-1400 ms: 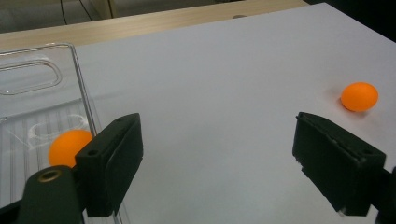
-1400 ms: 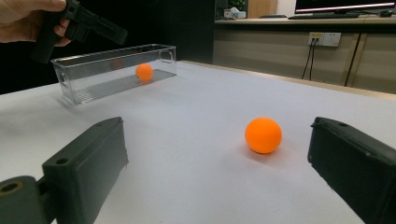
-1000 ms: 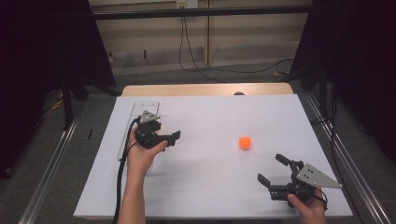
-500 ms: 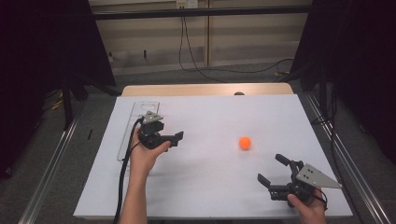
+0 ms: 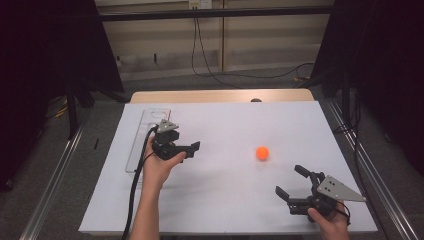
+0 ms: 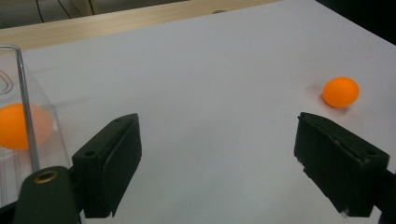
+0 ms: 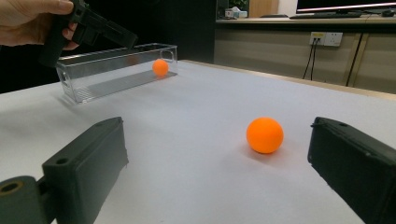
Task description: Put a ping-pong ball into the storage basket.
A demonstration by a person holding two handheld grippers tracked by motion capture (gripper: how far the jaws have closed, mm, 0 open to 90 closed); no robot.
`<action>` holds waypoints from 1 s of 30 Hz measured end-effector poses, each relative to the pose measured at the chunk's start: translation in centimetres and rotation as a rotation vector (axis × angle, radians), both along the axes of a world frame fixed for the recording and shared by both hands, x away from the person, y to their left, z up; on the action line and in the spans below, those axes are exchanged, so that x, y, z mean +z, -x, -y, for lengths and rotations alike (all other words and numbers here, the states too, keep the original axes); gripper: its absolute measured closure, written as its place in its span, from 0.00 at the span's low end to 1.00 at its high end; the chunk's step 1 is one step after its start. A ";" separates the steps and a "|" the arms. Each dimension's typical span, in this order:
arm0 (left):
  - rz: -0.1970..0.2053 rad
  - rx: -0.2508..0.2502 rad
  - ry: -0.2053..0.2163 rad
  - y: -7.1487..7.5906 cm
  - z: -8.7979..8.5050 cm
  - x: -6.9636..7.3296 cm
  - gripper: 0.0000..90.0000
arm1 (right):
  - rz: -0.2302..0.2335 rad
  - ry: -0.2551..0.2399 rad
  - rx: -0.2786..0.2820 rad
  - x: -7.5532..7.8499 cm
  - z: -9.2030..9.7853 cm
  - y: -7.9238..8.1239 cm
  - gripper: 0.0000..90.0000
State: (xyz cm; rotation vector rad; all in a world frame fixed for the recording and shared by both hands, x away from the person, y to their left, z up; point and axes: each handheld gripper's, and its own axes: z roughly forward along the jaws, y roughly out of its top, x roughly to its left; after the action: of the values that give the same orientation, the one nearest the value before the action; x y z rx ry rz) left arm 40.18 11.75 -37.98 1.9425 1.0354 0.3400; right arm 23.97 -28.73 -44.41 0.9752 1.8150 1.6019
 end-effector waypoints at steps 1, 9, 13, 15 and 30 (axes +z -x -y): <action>0.002 0.000 0.003 0.0 0.1 0.0 0.17 | 0.001 0.002 0.001 0.0 0.0 0.0 0.05; -0.007 -0.028 -0.008 0.1 1.0 -0.3 0.17 | 0.001 0.001 0.001 0.0 0.0 0.0 0.05; -0.009 -0.032 -0.008 0.1 1.4 -0.4 0.17 | 0.001 0.002 0.001 0.0 0.0 0.0 0.05; -0.011 -0.040 -0.006 0.1 1.5 -0.5 0.17 | 0.001 0.001 0.001 0.0 0.0 0.0 0.05; -0.017 -0.082 -0.037 0.1 3.6 -1.3 0.17 | 0.003 0.002 0.001 0.0 0.1 0.0 0.05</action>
State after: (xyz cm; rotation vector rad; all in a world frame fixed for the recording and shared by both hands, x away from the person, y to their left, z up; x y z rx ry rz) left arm 40.06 8.19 -39.32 2.0174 0.9635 0.2988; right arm 23.95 -28.80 -44.38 0.9703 1.8148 1.6008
